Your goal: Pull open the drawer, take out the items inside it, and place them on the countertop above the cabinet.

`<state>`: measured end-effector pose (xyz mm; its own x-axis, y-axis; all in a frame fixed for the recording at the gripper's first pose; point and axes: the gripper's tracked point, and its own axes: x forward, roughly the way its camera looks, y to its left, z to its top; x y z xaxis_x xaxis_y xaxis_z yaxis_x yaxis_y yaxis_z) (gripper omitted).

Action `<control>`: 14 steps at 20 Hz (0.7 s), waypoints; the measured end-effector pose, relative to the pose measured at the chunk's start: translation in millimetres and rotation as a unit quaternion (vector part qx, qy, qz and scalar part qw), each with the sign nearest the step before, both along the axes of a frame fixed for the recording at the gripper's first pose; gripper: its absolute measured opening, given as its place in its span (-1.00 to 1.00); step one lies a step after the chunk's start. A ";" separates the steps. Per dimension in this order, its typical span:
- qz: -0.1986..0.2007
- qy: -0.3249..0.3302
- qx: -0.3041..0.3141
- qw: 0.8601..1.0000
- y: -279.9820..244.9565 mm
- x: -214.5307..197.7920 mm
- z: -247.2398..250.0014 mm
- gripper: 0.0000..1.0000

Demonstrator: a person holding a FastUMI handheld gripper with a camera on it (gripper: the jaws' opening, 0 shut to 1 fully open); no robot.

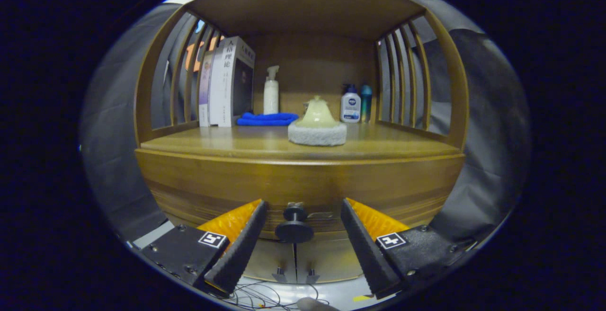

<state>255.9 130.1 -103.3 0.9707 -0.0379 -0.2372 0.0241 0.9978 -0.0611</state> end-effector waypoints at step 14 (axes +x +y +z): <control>0.003 -0.057 0.015 0.998 -79.2 -221.4 74.7 1.00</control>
<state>34.5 50.9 -28.6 0.9916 -0.0277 -0.1260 0.0242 0.9993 -0.0293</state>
